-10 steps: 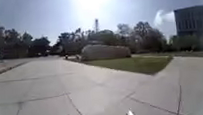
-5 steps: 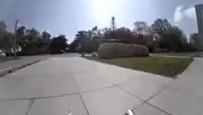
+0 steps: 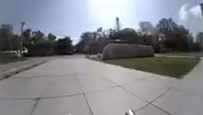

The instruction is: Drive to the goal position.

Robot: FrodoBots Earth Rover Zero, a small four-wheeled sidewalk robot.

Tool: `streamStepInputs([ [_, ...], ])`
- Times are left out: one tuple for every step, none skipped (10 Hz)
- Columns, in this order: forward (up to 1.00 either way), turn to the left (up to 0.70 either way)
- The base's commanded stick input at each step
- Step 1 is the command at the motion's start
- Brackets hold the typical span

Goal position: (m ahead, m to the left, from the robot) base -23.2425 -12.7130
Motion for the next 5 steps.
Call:
streamStepInputs([
  [0.0, 0.05],
  [0.0, 0.05],
  [0.0, 0.05],
  [0.0, 0.05],
  [0.0, -0.34],
])
